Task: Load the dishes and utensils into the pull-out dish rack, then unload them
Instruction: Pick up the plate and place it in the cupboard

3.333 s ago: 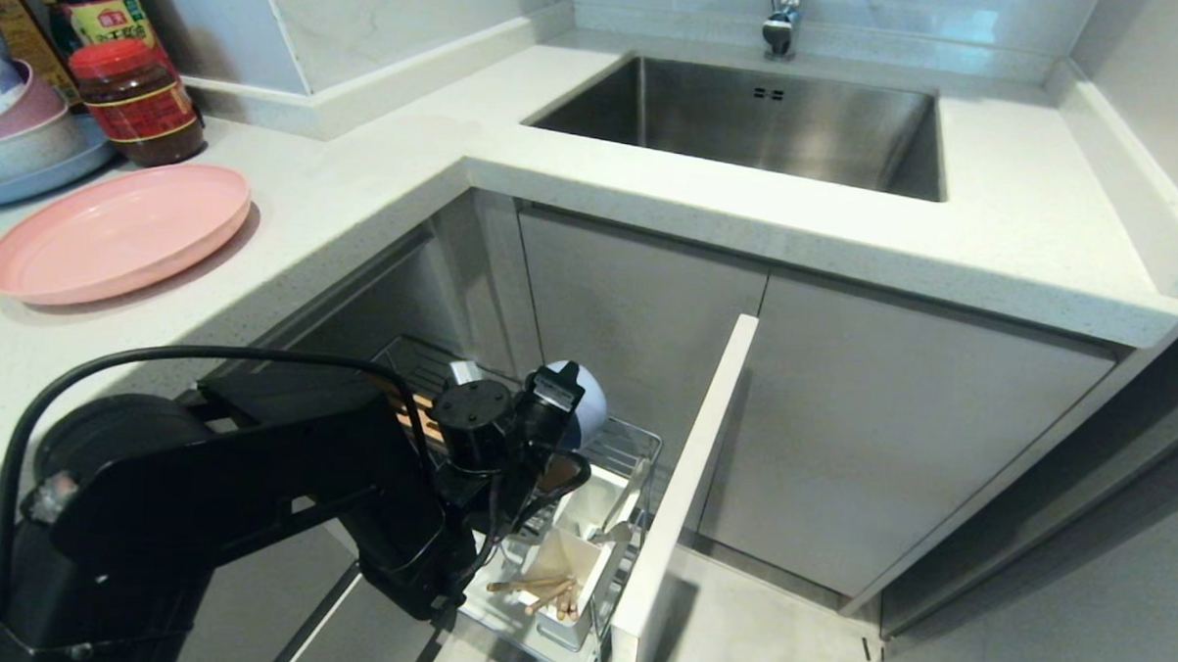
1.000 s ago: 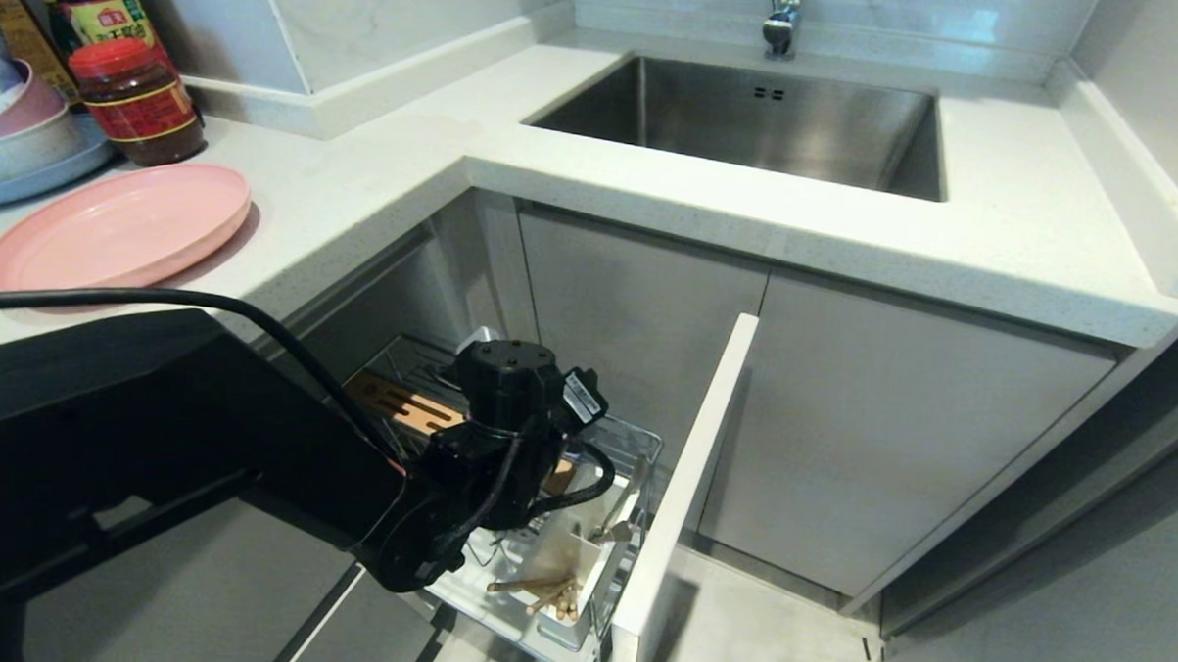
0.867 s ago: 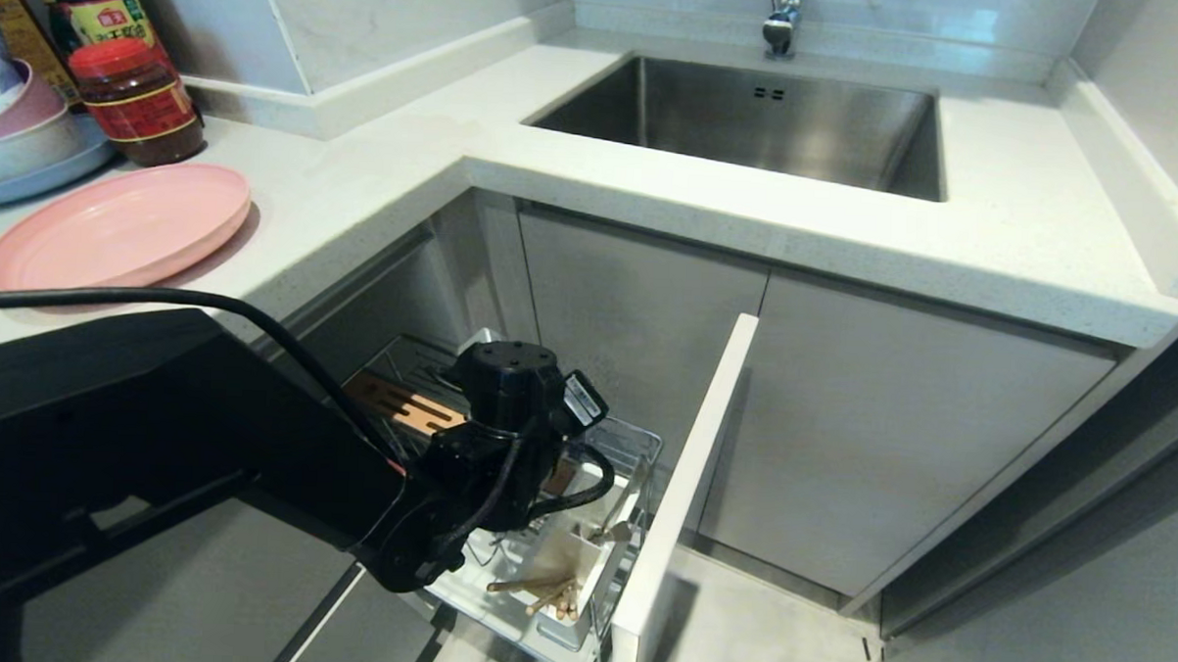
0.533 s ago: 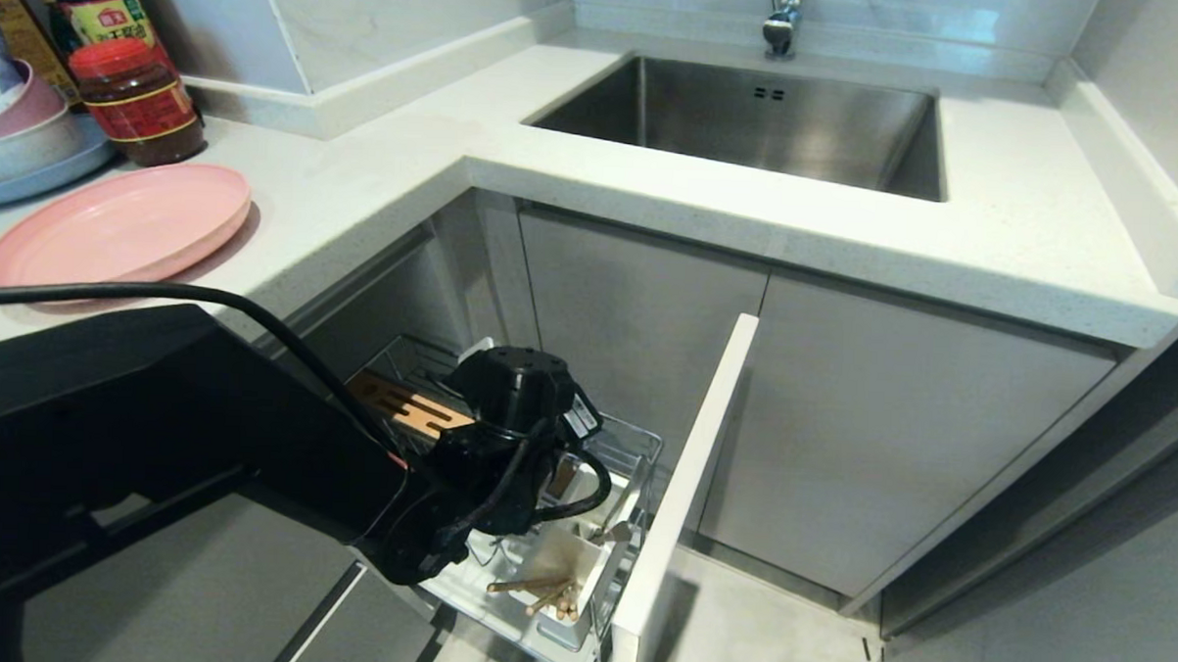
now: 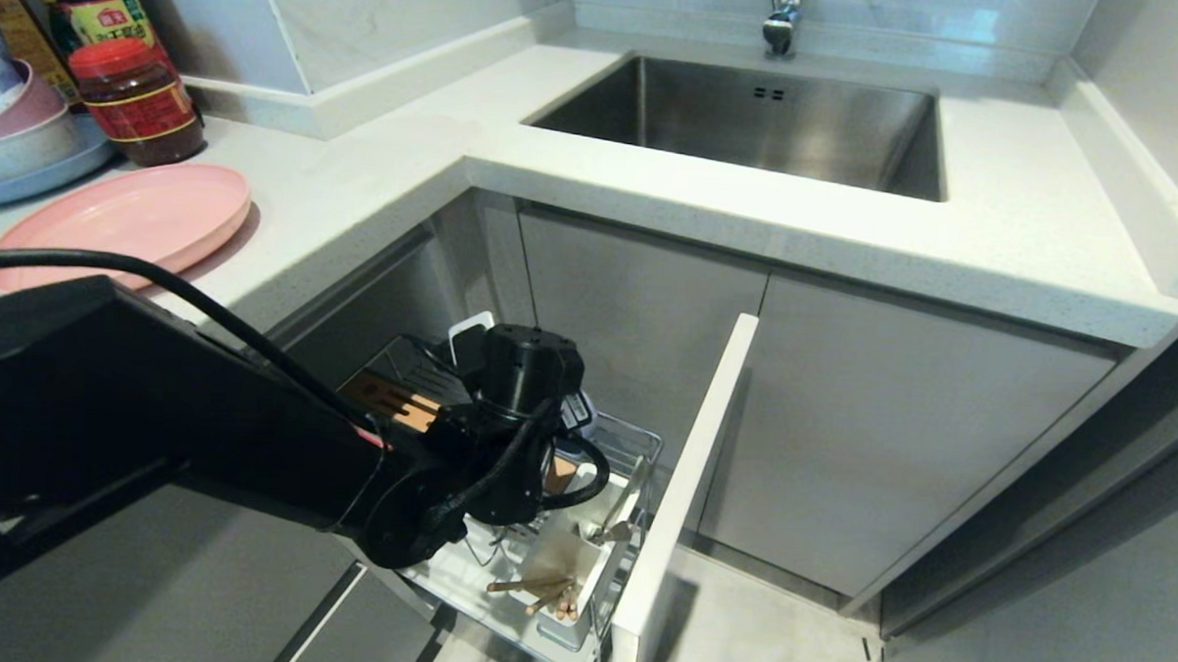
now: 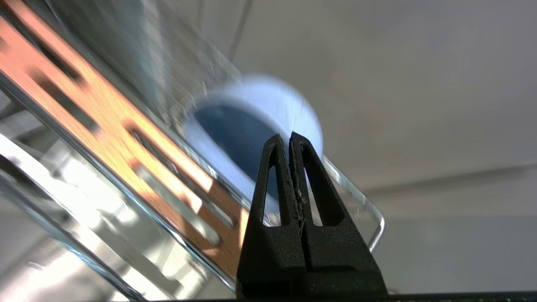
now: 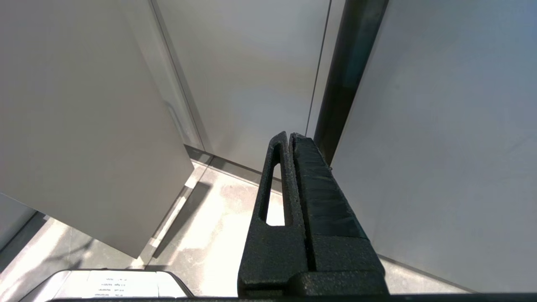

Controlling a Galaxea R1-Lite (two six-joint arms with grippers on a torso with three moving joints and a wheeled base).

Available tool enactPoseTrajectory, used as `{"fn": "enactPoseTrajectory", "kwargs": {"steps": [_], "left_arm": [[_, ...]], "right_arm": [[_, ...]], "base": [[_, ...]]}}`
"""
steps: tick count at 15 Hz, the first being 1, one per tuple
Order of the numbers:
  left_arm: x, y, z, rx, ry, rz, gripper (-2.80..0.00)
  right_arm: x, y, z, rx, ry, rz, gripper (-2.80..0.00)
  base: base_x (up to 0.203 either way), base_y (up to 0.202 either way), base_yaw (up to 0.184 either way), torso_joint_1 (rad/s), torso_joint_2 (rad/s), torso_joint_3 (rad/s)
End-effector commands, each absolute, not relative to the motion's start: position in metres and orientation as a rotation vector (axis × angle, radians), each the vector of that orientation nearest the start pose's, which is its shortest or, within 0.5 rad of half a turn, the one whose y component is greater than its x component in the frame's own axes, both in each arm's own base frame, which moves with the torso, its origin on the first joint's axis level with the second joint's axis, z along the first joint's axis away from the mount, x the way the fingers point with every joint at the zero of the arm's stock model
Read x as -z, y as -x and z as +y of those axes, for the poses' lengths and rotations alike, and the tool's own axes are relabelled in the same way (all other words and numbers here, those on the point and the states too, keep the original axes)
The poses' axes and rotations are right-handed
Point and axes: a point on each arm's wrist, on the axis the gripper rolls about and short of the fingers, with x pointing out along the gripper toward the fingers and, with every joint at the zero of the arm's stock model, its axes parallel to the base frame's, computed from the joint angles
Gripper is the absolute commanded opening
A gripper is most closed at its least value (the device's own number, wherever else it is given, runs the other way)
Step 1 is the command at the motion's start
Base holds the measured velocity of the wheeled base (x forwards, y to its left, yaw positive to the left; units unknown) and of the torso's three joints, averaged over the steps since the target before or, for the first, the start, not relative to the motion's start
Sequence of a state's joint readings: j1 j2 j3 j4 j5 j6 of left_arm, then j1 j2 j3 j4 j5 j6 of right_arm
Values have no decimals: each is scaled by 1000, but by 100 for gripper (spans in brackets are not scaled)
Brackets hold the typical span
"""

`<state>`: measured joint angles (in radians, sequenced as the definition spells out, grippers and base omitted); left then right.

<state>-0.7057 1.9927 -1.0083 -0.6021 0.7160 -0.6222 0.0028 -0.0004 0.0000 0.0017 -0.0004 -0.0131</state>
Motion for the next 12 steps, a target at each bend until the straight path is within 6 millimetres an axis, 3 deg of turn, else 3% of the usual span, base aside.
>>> {"fn": "enactPoseTrajectory", "kwargs": {"steps": [1,8,12], "left_arm": [[-158,-286,-225,-101,377,211,-280],[-246,-263,-203,-63,429,17,-280],[-308,-245,-180,-48,517,-137,-280]], "right_arm": [[-75,23,0,-2,14,2,-280],[-75,23,0,-3,14,2,-280],[-75,23,0,-3,14,2,-280]], "base": [[0,0,0,0,0,0],[0,0,0,0,0,0],[0,0,0,0,0,0]]}}
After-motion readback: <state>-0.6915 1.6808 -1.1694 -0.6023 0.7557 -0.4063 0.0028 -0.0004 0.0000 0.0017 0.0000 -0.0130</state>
